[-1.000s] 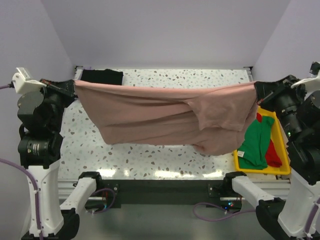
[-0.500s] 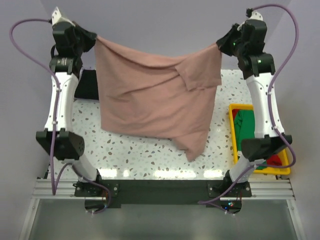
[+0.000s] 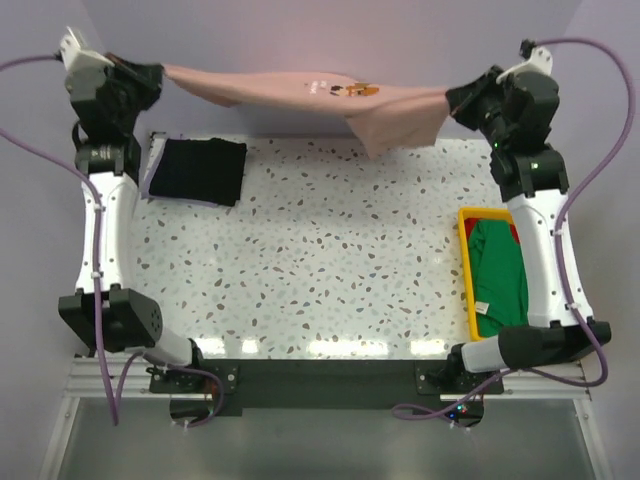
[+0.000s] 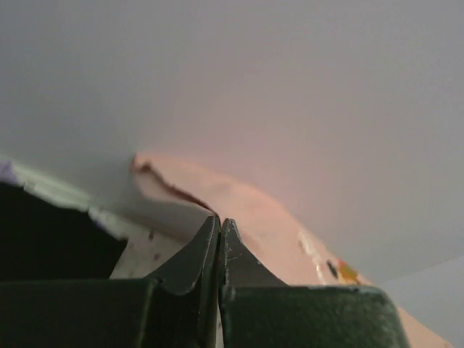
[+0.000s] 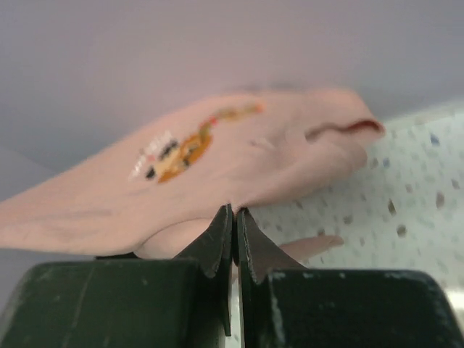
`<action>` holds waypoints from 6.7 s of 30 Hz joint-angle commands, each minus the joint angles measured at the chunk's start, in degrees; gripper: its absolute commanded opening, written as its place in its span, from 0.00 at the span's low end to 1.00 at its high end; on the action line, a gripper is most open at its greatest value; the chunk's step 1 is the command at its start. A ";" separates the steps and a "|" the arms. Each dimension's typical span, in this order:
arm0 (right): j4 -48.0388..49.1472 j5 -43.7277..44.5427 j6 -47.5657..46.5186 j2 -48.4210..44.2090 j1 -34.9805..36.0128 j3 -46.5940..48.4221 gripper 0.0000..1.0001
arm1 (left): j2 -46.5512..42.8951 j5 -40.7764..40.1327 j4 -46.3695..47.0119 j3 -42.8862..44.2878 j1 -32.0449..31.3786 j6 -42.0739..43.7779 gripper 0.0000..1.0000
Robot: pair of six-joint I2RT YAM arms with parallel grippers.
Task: Fold and stack the t-shirts
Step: Flatten the tshirt out
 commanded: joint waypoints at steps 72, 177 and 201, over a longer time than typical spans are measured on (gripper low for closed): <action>-32.59 4.47 7.67 -47.38 16.24 -60.30 0.00 | -27.68 -9.57 -4.97 -69.52 -0.01 -4.89 0.10; -12.91 35.41 25.78 1.39 67.65 -57.39 0.26 | -28.65 -19.87 -8.49 -71.80 -7.39 -3.57 0.53; -19.24 30.84 18.23 -19.25 56.67 -61.43 0.00 | -30.42 -4.30 13.65 -79.71 -45.06 0.91 0.54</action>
